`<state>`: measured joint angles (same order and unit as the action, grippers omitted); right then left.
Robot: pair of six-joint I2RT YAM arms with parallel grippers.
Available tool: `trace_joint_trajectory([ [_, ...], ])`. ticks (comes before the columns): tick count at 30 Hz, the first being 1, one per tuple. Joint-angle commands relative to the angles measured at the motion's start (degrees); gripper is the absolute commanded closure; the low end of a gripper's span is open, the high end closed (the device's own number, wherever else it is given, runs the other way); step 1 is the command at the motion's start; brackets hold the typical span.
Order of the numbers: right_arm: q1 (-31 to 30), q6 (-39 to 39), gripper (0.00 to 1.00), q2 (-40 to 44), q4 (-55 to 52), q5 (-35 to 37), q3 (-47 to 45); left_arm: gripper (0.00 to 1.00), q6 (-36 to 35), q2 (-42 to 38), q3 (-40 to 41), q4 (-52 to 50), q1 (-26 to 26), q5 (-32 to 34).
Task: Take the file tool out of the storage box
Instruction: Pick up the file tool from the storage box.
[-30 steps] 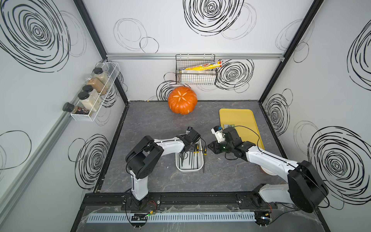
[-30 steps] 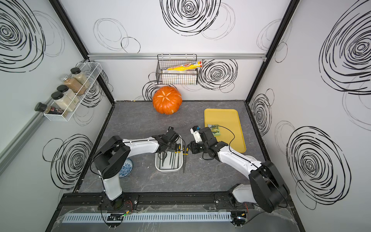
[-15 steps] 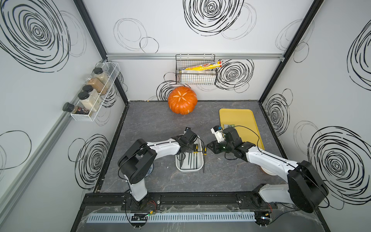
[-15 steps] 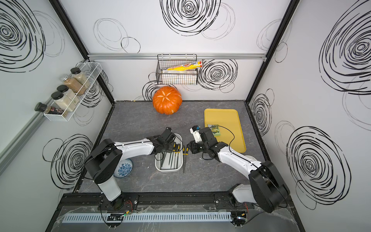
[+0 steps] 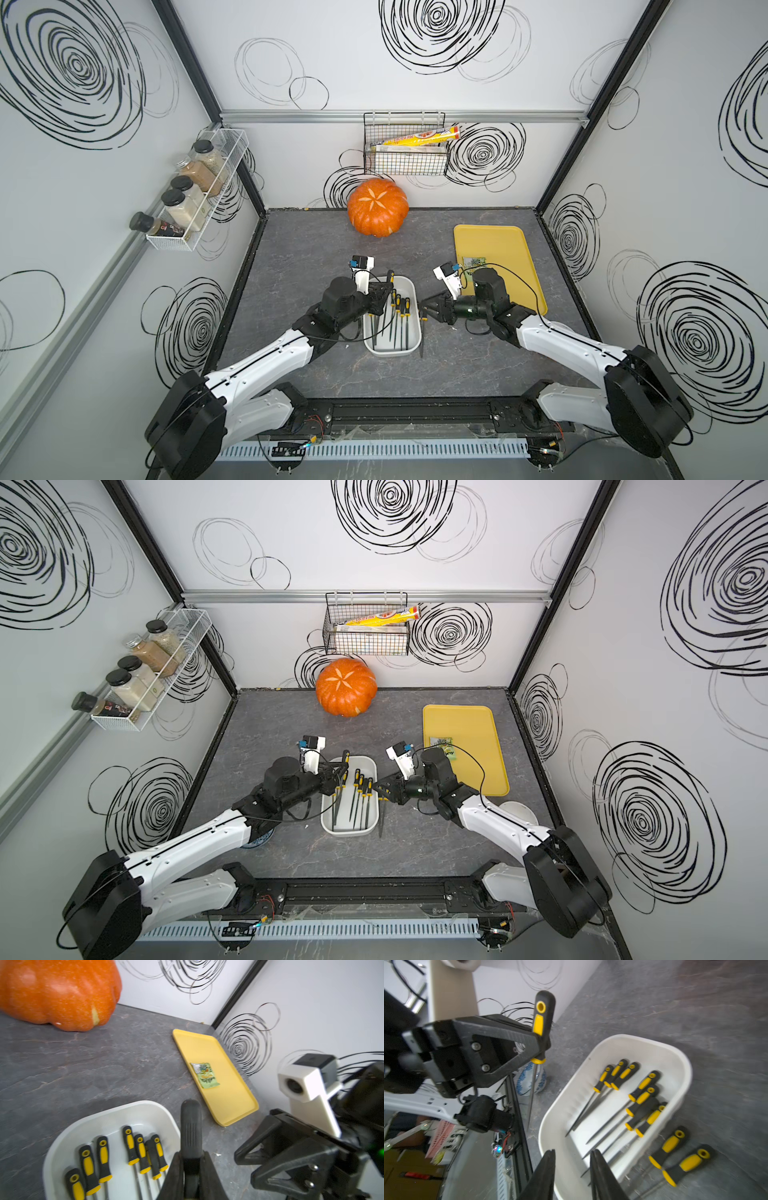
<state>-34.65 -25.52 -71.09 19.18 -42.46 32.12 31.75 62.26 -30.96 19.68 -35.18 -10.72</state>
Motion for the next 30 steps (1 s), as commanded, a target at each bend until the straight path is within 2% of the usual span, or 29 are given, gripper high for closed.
trace_joint_trajectory([
  [1, -3.31, -4.79, 0.63, -1.99, 12.9, -9.4, -0.03, 1.0, 3.23, -1.59, 2.26, 13.63, 0.48, -10.89],
  [3, -5.33, -5.15, 0.62, -4.31, 13.87, -9.82, 1.32, 1.0, 5.14, -3.44, 4.49, 18.62, 0.18, -12.26],
  [7, -6.54, -7.66, 0.64, -7.71, 17.95, -12.69, 2.58, 1.0, 3.71, -5.58, 3.99, 15.88, 0.03, -13.22],
  [11, -7.51, -7.67, 0.64, -9.1, 18.18, -11.95, 3.56, 1.0, 4.13, -6.19, 4.86, 16.88, -0.15, -13.33],
  [15, -7.76, -12.25, 0.65, -10.64, 26.28, -13.5, 2.63, 1.0, 3.94, -5.64, 4.64, 16.14, -0.37, -13.29],
  [21, -7.75, -14.52, 0.67, -12.95, 30.19, -12.74, 3.39, 1.0, 4.47, -5.42, 5.61, 17.43, -0.64, -12.95],
  [27, -7.88, -18.32, 0.76, -16.42, 36.22, -14.52, 3.54, 1.0, 4.53, -4.44, 5.65, 18.65, -1.37, -13.05],
  [30, -7.84, -19.61, 0.92, -17.36, 38.49, -15.0, 3.13, 1.0, 3.97, -4.09, 5.47, 18.07, -1.8, -12.88],
])
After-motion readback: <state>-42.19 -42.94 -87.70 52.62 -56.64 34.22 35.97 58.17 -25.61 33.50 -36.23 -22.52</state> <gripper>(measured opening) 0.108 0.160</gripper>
